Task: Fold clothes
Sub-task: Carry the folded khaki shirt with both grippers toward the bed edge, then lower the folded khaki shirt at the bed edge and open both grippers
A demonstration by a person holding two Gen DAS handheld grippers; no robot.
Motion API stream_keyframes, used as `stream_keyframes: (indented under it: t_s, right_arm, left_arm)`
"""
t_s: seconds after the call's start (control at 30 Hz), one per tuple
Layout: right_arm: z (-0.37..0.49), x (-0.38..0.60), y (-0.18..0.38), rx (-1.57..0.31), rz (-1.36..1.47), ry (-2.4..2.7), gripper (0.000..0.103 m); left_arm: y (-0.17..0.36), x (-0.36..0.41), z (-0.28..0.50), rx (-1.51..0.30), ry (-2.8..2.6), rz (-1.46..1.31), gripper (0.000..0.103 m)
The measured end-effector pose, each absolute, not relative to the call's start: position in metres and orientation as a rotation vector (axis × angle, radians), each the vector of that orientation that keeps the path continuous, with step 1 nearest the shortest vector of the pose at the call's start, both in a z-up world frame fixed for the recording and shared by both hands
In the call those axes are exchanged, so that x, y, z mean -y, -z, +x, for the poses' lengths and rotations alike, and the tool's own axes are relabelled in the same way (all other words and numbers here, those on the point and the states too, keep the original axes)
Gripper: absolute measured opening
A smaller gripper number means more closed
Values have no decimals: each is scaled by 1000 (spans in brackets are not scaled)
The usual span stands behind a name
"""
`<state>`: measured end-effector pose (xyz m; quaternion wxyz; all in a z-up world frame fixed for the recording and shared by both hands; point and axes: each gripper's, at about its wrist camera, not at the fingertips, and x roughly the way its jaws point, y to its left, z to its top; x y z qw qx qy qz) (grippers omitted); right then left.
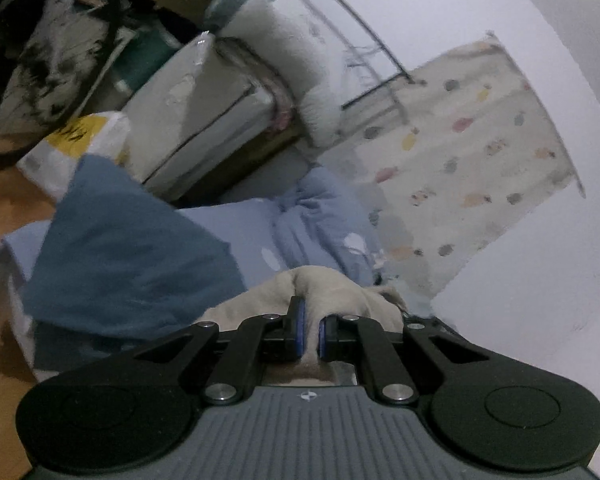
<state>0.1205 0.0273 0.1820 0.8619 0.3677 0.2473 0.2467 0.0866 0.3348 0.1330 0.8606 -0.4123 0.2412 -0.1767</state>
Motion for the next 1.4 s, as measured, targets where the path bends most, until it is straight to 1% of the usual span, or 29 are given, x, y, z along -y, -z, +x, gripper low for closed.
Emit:
stream_keyframes:
  t_s: [0.13, 0.3, 0.4, 0.57, 0.67, 0.73, 0.77, 0.8, 0.83, 0.87, 0.9, 0.93, 1.0, 1.03, 1.07, 1.1, 1.13, 1.17, 1.23, 1.4]
  right_arm:
    - [136, -41, -168, -571, 731, -503, 13]
    - [198, -77, -145, -647, 648, -481, 13]
    - [243, -100, -131, -703, 627, -473, 13]
    - [295, -133, -117, -751, 572, -445, 13]
    - [321, -151, -94, -779, 537, -439, 13]
    - [334, -164, -77, -803, 500, -439, 14]
    - [339, -169, -69, -810, 479, -443, 17]
    - [343, -174, -64, -816, 456, -445, 17]
    - [346, -178, -61, -818, 433, -443, 18]
    - [349, -183, -60, -821, 403, -443, 19]
    - [350, -186, -63, -823, 364, -444, 20]
    - [349, -188, -67, -818, 333, -442, 21]
    - [344, -188, -76, -793, 293, -449, 24]
    - [341, -187, -80, -778, 288, -455, 27]
    - [340, -184, -85, -764, 286, -460, 34]
    - [339, -180, -91, -741, 285, -456, 45]
    - [339, -178, -94, -712, 281, -440, 73]
    - [341, -174, -96, -692, 282, -427, 81]
    - [345, -167, -101, -658, 283, -400, 81]
    - [325, -154, -106, -632, 253, -440, 81]
  left_arm:
    - [-113, -349, 114, -552, 300, -859, 9]
    - [-92, -378, 174, -631, 196, -818, 9]
    - [-93, -393, 209, -658, 153, -779, 9]
    - [-94, -405, 262, -708, 45, -718, 9]
    - [-83, -407, 287, -764, -25, -657, 10]
    - [-72, -410, 298, -797, -59, -634, 12]
    - [-67, -412, 302, -812, -74, -623, 12]
    - [-66, -414, 304, -813, -72, -615, 15]
    - [-65, -416, 305, -814, -69, -607, 26]
    - [-66, -418, 304, -811, -62, -593, 33]
    - [-69, -420, 303, -810, -64, -576, 46]
    - [-73, -423, 299, -805, -64, -553, 56]
    - [-81, -427, 296, -798, -53, -514, 63]
    - [-86, -428, 292, -791, -50, -483, 66]
    - [-89, -430, 290, -777, -56, -459, 66]
    - [-93, -432, 288, -764, -63, -436, 67]
    - [-97, -435, 285, -750, -85, -423, 67]
    - [-100, -439, 282, -736, -108, -408, 68]
    - [-107, -446, 277, -713, -177, -386, 73]
    - [-123, -443, 255, -649, -180, -334, 75]
